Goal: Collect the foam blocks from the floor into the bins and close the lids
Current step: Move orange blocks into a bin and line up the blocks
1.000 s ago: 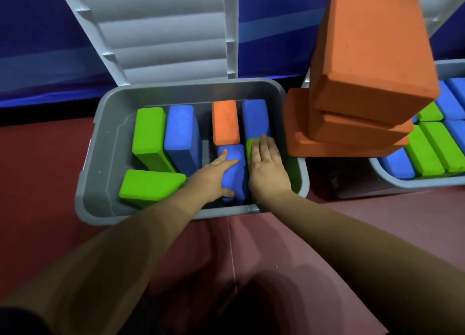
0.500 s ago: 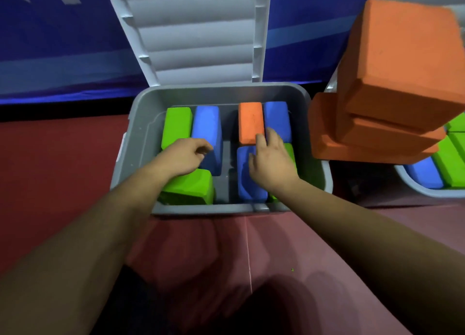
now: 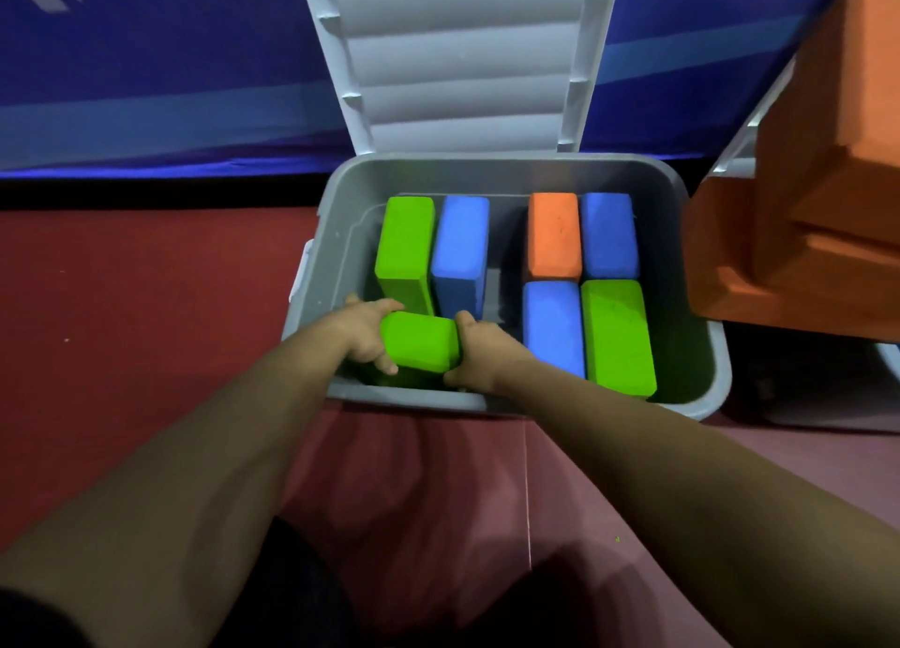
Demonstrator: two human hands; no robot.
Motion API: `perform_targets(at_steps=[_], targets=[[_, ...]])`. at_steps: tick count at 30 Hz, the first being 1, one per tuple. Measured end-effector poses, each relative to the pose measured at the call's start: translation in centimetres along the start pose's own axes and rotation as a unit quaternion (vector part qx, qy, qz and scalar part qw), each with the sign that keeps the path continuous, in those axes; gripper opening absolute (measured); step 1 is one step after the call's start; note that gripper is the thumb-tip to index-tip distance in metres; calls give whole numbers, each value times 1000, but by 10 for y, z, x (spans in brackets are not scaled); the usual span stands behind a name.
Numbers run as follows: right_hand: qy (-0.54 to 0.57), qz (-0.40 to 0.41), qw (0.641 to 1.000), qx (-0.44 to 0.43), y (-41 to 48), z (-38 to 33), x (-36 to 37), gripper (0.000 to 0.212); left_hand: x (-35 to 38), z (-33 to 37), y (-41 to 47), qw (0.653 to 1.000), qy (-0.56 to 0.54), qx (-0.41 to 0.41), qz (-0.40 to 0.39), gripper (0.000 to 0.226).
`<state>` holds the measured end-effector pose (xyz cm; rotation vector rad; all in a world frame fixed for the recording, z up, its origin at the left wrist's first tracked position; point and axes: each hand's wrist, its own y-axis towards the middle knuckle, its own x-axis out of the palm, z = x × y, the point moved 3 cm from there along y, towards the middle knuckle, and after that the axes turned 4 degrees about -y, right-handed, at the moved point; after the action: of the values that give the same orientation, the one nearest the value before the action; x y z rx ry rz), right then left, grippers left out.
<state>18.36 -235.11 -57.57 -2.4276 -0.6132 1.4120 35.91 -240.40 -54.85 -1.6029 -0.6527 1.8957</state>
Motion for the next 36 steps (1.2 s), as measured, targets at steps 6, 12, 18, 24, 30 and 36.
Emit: perform_targets(at_steps=[6, 12, 18, 24, 30, 36], targets=[[72, 86, 994, -13, -14, -7, -48, 63, -45, -1, -32, 982, -153, 66, 92, 102], [135, 161, 978, 18, -52, -8, -79, 69, -58, 18, -46, 883, -451, -55, 116, 49], [120, 81, 989, -25, -66, -20, -59, 50, -31, 56, -45, 881, -473, -33, 17, 92], [178, 69, 982, 13, -59, 4, -72, 31, -35, 73, -42, 922, -359, -25, 140, 76], [-108, 119, 985, 60, -42, 66, -94, 59, -43, 95, -51, 961, -253, 5, 111, 49], [-225, -7, 972, 60, -29, 94, -46, 71, -40, 98, -46, 964, -239, 0, 118, 79]])
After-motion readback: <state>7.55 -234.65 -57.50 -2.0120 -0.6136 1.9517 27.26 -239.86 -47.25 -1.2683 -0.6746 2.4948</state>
